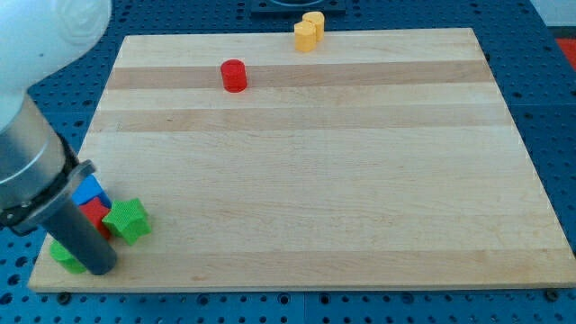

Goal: Push red circle into group of blocks

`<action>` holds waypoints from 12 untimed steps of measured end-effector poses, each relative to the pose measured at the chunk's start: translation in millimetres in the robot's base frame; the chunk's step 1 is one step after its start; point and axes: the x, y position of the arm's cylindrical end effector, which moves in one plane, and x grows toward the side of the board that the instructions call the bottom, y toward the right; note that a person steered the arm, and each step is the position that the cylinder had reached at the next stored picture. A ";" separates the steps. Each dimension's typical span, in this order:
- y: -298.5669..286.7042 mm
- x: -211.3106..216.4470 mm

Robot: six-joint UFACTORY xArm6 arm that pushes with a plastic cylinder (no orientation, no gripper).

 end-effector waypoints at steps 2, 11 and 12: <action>184.6 -27.4; 131.8 -264.0; 133.0 -233.0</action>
